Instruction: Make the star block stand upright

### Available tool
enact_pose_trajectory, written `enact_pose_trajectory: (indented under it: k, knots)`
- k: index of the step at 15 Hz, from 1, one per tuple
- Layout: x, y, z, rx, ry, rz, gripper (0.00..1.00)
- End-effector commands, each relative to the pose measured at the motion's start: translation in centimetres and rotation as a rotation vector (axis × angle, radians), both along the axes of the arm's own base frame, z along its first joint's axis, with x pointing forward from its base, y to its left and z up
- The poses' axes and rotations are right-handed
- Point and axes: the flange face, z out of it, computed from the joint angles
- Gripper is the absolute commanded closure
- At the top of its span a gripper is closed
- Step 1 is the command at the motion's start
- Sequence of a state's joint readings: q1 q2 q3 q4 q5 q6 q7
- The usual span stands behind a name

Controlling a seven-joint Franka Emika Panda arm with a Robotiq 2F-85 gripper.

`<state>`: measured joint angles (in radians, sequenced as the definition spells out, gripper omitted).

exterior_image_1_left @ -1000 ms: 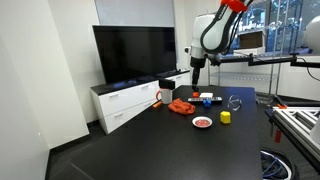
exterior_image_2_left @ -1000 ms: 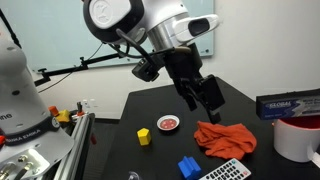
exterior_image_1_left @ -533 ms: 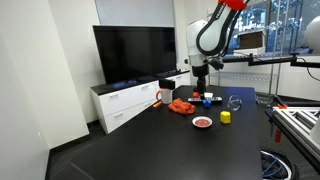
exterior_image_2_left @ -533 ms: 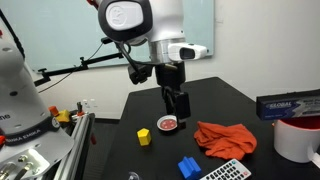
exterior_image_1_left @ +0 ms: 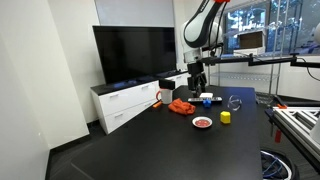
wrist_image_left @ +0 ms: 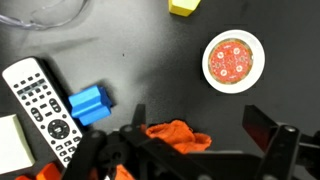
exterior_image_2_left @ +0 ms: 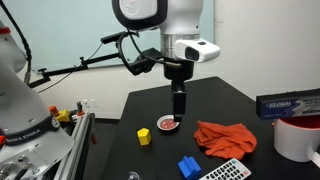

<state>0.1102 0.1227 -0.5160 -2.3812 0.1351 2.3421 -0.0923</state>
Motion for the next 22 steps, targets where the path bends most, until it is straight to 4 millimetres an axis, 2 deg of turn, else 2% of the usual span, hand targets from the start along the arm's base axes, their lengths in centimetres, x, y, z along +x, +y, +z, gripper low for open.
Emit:
enact_pose_trajectory:
  k: [1,6,8,15,22]
  knots:
    - [1.4,-1.1,0.7,0.057,-0.035,-0.160,0.00]
    - [2.2,-2.0,0.4,0.054,-0.055,-0.247,0.00]
    - [2.1,-2.1,0.2,0.070,0.005,-0.199,0.00]
    - [1.3,-3.1,0.3,0.036,0.010,-0.174,0.00]
    - [1.1,-2.5,0.3,0.071,0.063,-0.136,0.00]
